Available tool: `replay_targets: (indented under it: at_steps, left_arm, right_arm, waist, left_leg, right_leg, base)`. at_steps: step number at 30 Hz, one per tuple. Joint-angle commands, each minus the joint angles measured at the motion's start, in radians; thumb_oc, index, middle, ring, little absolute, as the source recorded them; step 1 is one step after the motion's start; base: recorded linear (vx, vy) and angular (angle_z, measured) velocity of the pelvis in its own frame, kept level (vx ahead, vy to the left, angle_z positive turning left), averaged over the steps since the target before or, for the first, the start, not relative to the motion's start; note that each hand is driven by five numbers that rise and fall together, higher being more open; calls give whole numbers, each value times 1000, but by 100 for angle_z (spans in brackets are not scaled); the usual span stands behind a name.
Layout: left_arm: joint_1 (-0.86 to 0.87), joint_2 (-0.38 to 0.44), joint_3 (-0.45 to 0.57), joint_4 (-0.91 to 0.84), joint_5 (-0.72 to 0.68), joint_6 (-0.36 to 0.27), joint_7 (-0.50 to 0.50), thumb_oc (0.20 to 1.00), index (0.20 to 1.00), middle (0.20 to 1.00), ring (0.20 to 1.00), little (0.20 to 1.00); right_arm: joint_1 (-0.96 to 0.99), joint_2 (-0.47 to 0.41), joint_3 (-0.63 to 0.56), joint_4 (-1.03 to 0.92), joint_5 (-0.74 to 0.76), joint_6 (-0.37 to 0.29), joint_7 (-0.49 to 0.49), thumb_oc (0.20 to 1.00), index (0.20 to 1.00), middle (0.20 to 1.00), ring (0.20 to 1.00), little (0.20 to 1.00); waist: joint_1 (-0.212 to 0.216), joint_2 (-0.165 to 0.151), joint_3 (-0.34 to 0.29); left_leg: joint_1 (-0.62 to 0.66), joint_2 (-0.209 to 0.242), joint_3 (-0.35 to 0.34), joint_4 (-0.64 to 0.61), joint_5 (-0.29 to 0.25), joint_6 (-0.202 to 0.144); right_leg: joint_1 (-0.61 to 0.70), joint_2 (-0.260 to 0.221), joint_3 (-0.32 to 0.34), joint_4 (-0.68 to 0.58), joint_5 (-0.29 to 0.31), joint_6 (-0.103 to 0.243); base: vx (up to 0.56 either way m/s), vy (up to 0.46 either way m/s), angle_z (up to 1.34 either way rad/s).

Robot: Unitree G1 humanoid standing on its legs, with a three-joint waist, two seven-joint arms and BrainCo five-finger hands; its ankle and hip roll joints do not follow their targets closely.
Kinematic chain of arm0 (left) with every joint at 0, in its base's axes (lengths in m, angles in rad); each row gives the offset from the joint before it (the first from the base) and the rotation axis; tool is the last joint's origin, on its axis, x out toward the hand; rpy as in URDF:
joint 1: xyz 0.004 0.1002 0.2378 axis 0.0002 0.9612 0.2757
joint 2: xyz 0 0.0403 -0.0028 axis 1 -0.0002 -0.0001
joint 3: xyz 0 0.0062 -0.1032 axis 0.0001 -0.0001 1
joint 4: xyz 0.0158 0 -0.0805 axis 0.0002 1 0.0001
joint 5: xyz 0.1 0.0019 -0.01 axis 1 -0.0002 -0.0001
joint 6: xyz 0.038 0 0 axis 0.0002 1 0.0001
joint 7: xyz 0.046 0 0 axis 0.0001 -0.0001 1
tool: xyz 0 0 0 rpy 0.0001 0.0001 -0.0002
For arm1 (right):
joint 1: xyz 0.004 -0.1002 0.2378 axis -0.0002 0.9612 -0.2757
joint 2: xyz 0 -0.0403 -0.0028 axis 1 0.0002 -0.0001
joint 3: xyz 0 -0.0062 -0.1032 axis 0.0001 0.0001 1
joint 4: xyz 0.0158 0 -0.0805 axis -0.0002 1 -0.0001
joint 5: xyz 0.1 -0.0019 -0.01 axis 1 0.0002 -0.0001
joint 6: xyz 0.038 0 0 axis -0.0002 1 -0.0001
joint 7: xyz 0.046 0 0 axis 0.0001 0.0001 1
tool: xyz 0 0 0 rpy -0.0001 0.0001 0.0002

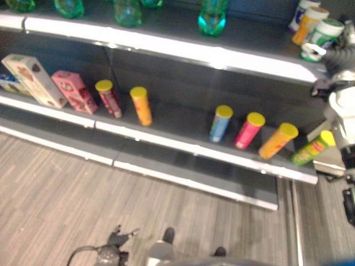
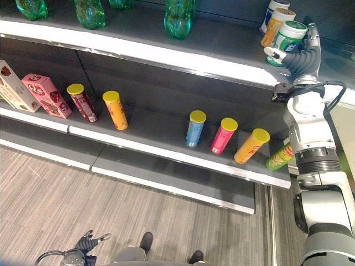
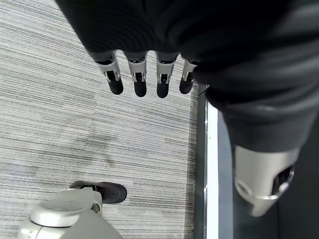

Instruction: Put the goods on the table back onto the shelves and tidy them up.

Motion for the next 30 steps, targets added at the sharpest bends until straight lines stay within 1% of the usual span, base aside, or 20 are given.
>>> replay_targets:
  at_steps: [1,6,9,13,15,17,18,19,20,21,23,24,25,26,28,29,30]
  left_arm:
    - [-37,22,-34,18,4,-9,21,1000,1000,1000,1000,1000]
    - [-39,19,-32,21,4,-8,26,1000,1000,1000,1000,1000]
    - [-39,14,-36,20,5,-9,32,1000,1000,1000,1000,1000]
    - [-41,12,-38,23,10,-8,36,1000,1000,1000,1000,1000]
    - [-43,10,-37,21,13,-7,39,1000,1000,1000,1000,1000]
    - [-44,0,-24,17,17,-7,47,1000,1000,1000,1000,1000]
    - [-44,1,-25,17,17,-7,47,1000,1000,1000,1000,1000]
    - [-45,-1,-20,14,21,-9,53,1000,1000,1000,1000,1000]
    - [-45,-9,1,11,32,-13,56,1000,1000,1000,1000,1000]
    - [-45,-7,-2,11,32,-13,56,1000,1000,1000,1000,1000]
    - [-38,-5,7,1,45,-18,48,1000,1000,1000,1000,1000]
    - [-33,-5,17,-3,56,-21,39,1000,1000,1000,1000,1000]
    - [-20,-5,31,-16,59,-30,23,1000,1000,1000,1000,1000]
    - [-20,-3,28,-17,59,-29,22,1000,1000,1000,1000,1000]
    - [-5,1,39,-34,69,-40,-8,1000,1000,1000,1000,1000]
    - [-5,3,37,-34,69,-40,-9,1000,1000,1000,1000,1000]
    - [-4,7,40,-39,69,-44,-17,1000,1000,1000,1000,1000]
  right_arm:
    - [-94,-2,86,-10,-19,-14,-15,1000,1000,1000,1000,1000]
    - [-98,1,95,-14,-30,-8,-17,1000,1000,1000,1000,1000]
    - [-100,-17,89,-15,-76,-2,-38,1000,1000,1000,1000,1000]
    - [-92,-24,73,-18,-82,-5,-52,1000,1000,1000,1000,1000]
    - [-83,-30,48,-45,-105,-11,-84,1000,1000,1000,1000,1000]
    - [-43,-56,-6,-139,-198,-16,-135,1000,1000,1000,1000,1000]
    - [-38,-55,-10,-144,-200,-14,-136,1000,1000,1000,1000,1000]
    - [-12,-70,-44,-197,-243,-17,-156,1000,1000,1000,1000,1000]
    - [69,-113,-135,-329,-287,-45,-167,1000,1000,1000,1000,1000]
    - [82,-112,-146,-338,-289,-43,-165,1000,1000,1000,1000,1000]
    - [160,-150,-220,-429,-304,-73,-153,1000,1000,1000,1000,1000]
    - [217,-178,-265,-487,-309,-91,-119,1000,1000,1000,1000,1000]
    - [300,-214,-338,-545,-290,-127,-89,1000,1000,1000,1000,1000]
    - [311,-214,-348,-549,-289,-128,-87,1000,1000,1000,1000,1000]
    - [439,-222,-445,-616,-228,-172,-17,1000,1000,1000,1000,1000]
    - [447,-220,-453,-618,-226,-173,-15,1000,1000,1000,1000,1000]
    - [481,-227,-479,-631,-207,-184,7,1000,1000,1000,1000,1000]
  waist:
    - [15,-15,-13]
    - [11,-16,-12]
    - [10,-16,-12]
    - [6,-15,-11]
    - [3,-11,-12]
    - [-5,-5,-13]
    - [-4,-6,-13]
    - [-7,-3,-13]
    - [-23,1,-13]
    - [-20,-1,-13]
    - [-26,-1,-15]
    - [-34,-2,-15]
    - [-49,-5,-16]
    - [-45,-6,-17]
    - [-67,-12,-19]
    - [-64,-13,-19]
    - [-72,-16,-18]
  left_leg:
    - [41,18,77,1,-133,-23]
    - [44,18,79,1,-133,-23]
    - [45,18,78,1,-134,-24]
    - [46,20,79,1,-134,-24]
    - [48,21,82,1,-136,-23]
    - [50,21,84,1,-137,-22]
    - [51,21,83,1,-137,-22]
    - [51,21,83,1,-138,-21]
    - [51,22,86,1,-140,-20]
    - [50,22,85,1,-140,-20]
    - [50,21,88,1,-143,-19]
    - [50,20,90,1,-143,-18]
    - [50,19,96,1,-146,-17]
    - [50,19,96,1,-146,-17]
    - [53,18,107,1,-149,-13]
    - [53,18,107,1,-149,-13]
    - [54,17,114,1,-150,-11]
  right_leg:
    - [8,-83,35,43,-24,72]
    - [9,-85,37,45,-23,71]
    - [11,-85,36,43,-24,71]
    - [9,-84,38,45,-25,71]
    - [10,-84,41,44,-26,71]
    - [10,-83,42,42,-27,71]
    - [10,-83,42,42,-27,71]
    - [9,-83,43,43,-27,71]
    - [4,-83,47,43,-28,74]
    - [4,-83,46,43,-28,74]
    - [0,-84,48,43,-27,77]
    - [-3,-85,51,44,-25,79]
    - [-8,-86,57,44,-21,84]
    - [-9,-86,57,45,-20,84]
    - [-18,-88,69,48,-12,92]
    - [-19,-88,70,48,-12,93]
    - [-26,-89,80,51,-5,97]
  base:
    - [0,0,0]
    - [0,0,0]
    - [0,0,0]
    - [0,0,0]
    - [0,0,0]
    - [0,0,0]
    - [0,0,0]
    - [0,0,0]
    - [0,0,0]
    - [13,12,7]
    - [0,0,0]
    - [-2,37,-4]
    - [-4,31,-1]
    - [-4,37,-2]
    - [-12,50,-23]
    - [-19,59,-30]
    - [-48,76,-29]
